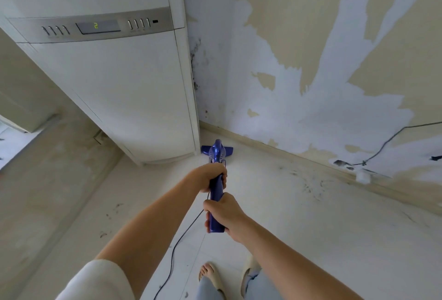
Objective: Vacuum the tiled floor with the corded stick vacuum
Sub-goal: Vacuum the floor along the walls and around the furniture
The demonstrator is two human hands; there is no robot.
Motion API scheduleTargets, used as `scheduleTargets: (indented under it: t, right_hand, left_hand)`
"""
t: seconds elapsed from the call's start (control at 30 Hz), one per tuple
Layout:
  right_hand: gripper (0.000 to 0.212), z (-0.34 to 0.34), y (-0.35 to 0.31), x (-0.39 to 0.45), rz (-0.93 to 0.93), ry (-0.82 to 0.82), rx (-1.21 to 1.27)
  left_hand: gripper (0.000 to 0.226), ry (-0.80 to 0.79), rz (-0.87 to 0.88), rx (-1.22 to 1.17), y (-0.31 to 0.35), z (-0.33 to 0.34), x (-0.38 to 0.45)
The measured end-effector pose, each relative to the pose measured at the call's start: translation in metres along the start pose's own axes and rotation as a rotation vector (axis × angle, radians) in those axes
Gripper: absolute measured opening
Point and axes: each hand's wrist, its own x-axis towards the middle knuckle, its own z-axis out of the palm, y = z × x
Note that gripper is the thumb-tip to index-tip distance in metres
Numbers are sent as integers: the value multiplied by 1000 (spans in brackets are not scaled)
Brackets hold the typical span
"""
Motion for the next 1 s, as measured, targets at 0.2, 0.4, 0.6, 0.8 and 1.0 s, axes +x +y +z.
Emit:
scheduleTargets:
  t: [0.2, 0.4, 0.6, 0.8, 1.0]
  right_hand:
    - [22, -37, -22, 16, 4, -253, 163]
    - [27, -99, -55, 54, 14, -61, 52]
    - [33, -97, -97, 84, 115, -241, 146]
    - [34, -67, -144, 88, 91, -471, 671]
    - [21, -42, -169, 94, 179, -255, 603]
  left_hand:
    - [14, -7, 0, 41, 32, 2, 18]
    - [9, 50, 44, -11, 78, -23, 31]
    - [10, 77, 33, -54, 124, -4, 45]
    - [12, 63, -17, -13, 180, -15, 52]
    - [9, 55, -48, 82, 190, -13, 52]
